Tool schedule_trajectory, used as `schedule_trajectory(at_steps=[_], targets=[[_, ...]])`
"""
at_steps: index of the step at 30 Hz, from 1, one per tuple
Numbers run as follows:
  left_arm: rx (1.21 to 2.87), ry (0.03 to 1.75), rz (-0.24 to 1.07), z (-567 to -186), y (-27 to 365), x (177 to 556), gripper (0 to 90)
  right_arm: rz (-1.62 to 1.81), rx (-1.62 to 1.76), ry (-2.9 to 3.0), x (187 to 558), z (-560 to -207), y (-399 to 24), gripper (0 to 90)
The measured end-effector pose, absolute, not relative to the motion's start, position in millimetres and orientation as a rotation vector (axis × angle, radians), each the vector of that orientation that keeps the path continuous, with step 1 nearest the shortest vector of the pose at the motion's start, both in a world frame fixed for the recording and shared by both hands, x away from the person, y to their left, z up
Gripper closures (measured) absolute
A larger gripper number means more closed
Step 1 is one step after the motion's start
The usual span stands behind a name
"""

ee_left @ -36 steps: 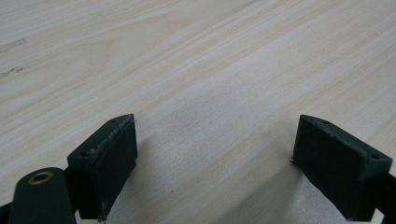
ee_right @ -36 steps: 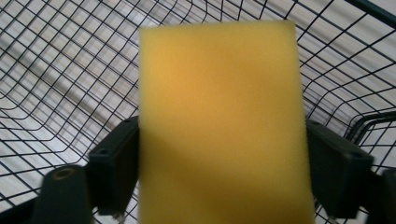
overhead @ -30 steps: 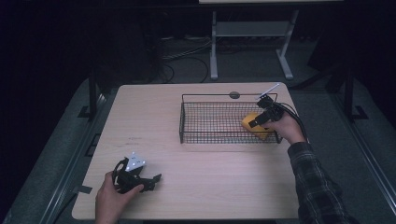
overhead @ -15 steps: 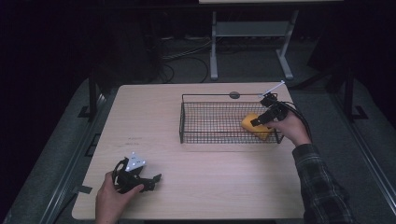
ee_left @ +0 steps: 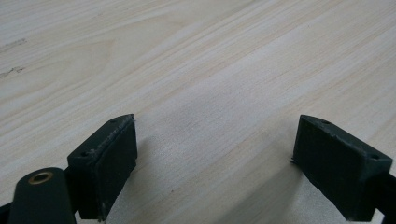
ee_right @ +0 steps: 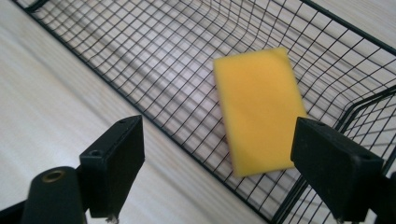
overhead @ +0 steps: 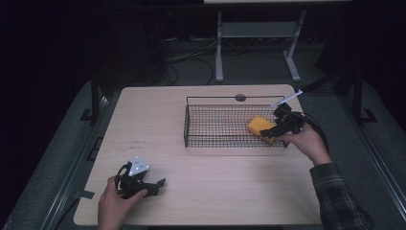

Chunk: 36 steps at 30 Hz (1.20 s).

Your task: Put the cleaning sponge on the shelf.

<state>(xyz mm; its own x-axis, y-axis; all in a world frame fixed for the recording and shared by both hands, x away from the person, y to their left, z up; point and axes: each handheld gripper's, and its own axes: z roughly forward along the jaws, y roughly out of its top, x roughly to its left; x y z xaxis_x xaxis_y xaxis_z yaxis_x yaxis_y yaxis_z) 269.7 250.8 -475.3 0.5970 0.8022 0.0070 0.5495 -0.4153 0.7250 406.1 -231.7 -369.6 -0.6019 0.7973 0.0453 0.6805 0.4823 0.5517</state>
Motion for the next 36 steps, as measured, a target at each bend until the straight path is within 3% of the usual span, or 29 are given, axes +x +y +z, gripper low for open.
schedule_trajectory(at_steps=[16, 36], targets=[[2.127, 1.065, 0.466, -475, 251, 270, 12.8, 0.889, 1.228, 2.492, 346, -376, -237, 10.5], [2.127, 1.065, 0.466, -475, 251, 270, 12.8, 0.909, 1.263, 2.445, 301, -429, -251, 8.4]])
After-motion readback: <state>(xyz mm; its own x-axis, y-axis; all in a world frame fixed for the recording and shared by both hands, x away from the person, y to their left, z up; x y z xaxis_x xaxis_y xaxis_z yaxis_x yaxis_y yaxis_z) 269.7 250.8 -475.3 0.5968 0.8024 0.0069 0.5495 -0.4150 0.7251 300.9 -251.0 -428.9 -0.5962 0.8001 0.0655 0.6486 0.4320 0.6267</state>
